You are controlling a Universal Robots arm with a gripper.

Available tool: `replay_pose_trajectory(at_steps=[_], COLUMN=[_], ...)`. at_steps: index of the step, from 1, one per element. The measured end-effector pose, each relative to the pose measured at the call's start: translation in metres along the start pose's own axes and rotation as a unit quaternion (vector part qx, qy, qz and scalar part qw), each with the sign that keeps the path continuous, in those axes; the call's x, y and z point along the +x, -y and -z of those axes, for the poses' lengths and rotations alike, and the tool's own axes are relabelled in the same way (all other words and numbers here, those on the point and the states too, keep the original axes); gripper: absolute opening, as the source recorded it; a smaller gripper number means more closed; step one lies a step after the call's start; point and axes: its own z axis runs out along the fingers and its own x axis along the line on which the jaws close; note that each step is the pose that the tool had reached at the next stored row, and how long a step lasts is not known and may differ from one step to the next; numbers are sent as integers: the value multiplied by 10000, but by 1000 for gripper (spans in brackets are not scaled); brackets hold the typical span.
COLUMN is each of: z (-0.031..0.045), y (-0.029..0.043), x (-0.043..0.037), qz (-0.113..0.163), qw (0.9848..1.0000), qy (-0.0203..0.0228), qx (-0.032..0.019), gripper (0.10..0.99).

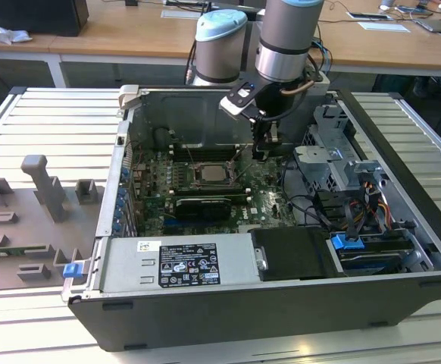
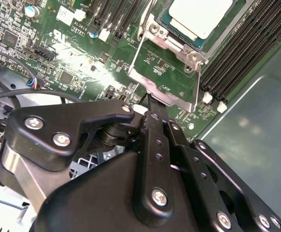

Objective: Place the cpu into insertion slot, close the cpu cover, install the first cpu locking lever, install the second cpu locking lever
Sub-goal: 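Close the cpu cover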

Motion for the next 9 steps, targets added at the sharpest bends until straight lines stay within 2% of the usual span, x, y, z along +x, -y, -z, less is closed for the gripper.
replay_pose_trajectory(at_steps=[9], z=[-3], y=[18], x=[1], qz=[-1], qw=[10000], qy=[0], qx=[0], gripper=[106])
